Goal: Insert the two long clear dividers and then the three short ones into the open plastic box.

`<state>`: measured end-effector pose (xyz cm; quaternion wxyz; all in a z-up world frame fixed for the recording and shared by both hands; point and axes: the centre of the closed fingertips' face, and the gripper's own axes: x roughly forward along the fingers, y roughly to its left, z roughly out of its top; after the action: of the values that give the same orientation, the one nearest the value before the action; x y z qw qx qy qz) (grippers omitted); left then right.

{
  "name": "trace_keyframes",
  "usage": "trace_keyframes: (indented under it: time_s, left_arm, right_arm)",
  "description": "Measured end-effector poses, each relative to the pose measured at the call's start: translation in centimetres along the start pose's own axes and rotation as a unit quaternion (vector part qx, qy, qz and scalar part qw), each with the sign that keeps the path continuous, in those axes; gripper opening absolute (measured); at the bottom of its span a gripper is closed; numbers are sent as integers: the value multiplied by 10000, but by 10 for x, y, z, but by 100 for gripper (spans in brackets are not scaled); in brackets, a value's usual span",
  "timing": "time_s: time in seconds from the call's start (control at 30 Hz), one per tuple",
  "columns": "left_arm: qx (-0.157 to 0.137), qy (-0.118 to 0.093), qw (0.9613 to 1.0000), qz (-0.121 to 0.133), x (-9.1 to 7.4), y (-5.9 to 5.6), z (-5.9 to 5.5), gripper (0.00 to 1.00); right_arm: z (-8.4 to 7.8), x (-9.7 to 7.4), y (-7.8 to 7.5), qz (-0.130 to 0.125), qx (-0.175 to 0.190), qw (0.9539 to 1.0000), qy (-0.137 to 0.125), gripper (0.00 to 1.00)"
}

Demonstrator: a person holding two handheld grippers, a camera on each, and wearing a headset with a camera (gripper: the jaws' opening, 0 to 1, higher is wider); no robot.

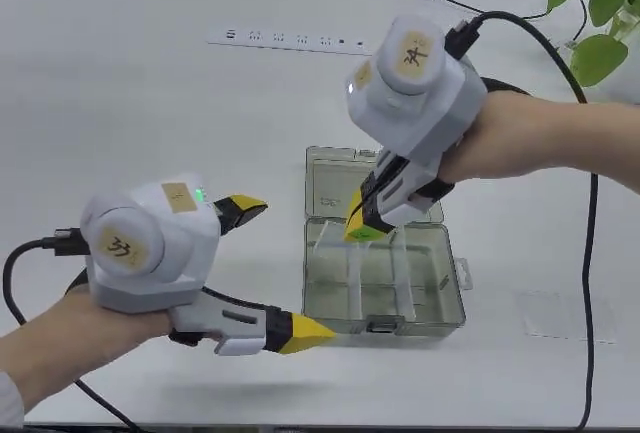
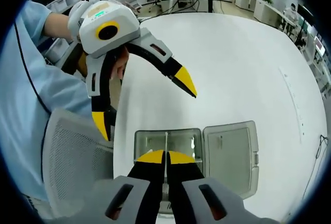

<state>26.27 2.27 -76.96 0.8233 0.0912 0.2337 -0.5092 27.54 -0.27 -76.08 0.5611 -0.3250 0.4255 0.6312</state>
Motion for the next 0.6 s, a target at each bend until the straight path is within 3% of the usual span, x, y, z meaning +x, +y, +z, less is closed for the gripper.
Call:
trace_keyframes:
  time_s: [0.47, 0.6]
  left_arm:
    - [-93, 14, 10000, -34, 0, -1, 0, 90]
    - [-117, 8, 9999, -54, 0, -3, -1, 89]
  right_arm:
    - [5, 8, 5, -93, -232, 9997, -5, 2]
    - [1, 14, -1, -119, -308, 9994, 79, 2]
